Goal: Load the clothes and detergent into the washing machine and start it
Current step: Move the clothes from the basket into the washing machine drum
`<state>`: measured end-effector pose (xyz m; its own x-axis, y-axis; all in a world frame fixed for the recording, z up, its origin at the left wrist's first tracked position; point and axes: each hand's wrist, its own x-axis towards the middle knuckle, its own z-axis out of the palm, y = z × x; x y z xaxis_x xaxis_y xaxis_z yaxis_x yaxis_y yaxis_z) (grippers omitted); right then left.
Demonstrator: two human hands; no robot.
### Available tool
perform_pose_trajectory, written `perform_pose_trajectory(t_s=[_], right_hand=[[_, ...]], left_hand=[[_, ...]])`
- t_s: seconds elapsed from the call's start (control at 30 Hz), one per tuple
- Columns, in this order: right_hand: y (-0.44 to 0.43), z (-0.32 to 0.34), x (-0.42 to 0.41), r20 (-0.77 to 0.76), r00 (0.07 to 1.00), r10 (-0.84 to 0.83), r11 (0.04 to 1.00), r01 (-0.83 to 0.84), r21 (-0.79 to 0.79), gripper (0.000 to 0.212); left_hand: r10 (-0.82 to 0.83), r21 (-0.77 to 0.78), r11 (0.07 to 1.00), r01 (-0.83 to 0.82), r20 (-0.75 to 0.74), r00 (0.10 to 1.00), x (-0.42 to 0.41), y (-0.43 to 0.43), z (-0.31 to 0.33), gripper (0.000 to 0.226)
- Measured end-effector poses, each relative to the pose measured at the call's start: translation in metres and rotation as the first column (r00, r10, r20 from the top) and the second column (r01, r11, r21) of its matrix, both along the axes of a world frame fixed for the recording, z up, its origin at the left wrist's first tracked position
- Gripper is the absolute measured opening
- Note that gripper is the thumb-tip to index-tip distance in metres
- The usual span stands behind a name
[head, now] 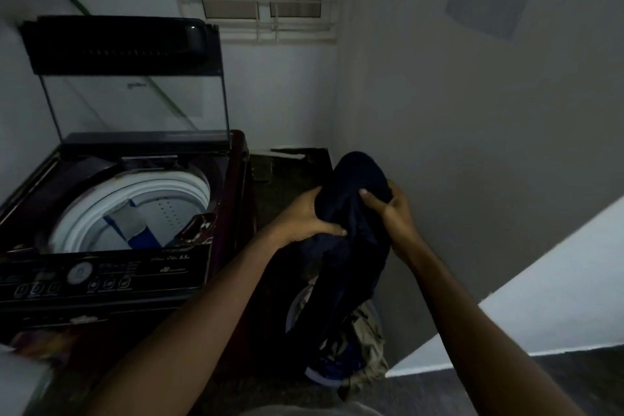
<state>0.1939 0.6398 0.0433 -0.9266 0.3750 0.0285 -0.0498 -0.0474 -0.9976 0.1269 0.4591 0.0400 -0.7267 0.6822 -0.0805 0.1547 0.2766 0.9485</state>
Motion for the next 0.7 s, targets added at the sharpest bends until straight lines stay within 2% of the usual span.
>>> perform_pose_trajectory(t_s=[0.13, 0.2, 0.27, 0.33, 0.43, 0.53, 0.6, 0.7], right_hand=[[0.012, 0.001, 0.004, 0.024, 0.999, -0.025, 0.999, 0.026, -0.024, 0.04], [0.018, -0.006, 0.007, 0.08, 0.997, -0.004, 0.999, 0.001, 0.032, 0.047], [0.021, -0.014, 0.01, 0.175, 0.983, 0.063, 0.992, -0.081, 0.094, 0.062], [0.022, -0.02, 0.012, 0.238, 0.961, 0.142, 0.971, -0.183, 0.157, 0.08], [0.023, -0.026, 0.016, 0.253, 0.955, 0.156, 0.948, -0.217, 0.234, 0.092], [0.02, -0.033, 0.019, 0.185, 0.967, 0.178, 0.965, -0.208, 0.159, 0.113], [0.005, -0.038, 0.017, 0.191, 0.963, 0.188, 0.974, -0.208, 0.091, 0.12], [-0.026, -0.049, 0.009, 0.265, 0.934, 0.239, 0.964, -0.26, 0.048, 0.107]], left_hand=[[0.118, -0.058, 0.988, -0.144, -0.318, 0.941, -0.029, -0.007, 0.025, 0.038], [0.122, -0.086, 0.977, -0.197, -0.529, 0.84, -0.038, -0.008, 0.04, 0.027], [0.088, -0.109, 0.968, -0.225, -0.692, 0.717, -0.042, -0.005, 0.057, 0.038], [0.066, -0.11, 0.966, -0.235, -0.771, 0.633, -0.044, 0.0, 0.074, 0.053], [0.118, -0.007, 0.98, -0.201, -0.791, 0.6, -0.05, 0.007, 0.094, 0.051], [0.214, 0.159, 0.977, -0.143, -0.727, 0.653, -0.052, 0.012, 0.111, 0.032], [0.265, 0.239, 0.961, -0.137, -0.668, 0.695, -0.051, 0.011, 0.125, 0.029], [0.348, 0.326, 0.929, -0.179, -0.594, 0.725, -0.053, 0.006, 0.141, 0.029]])
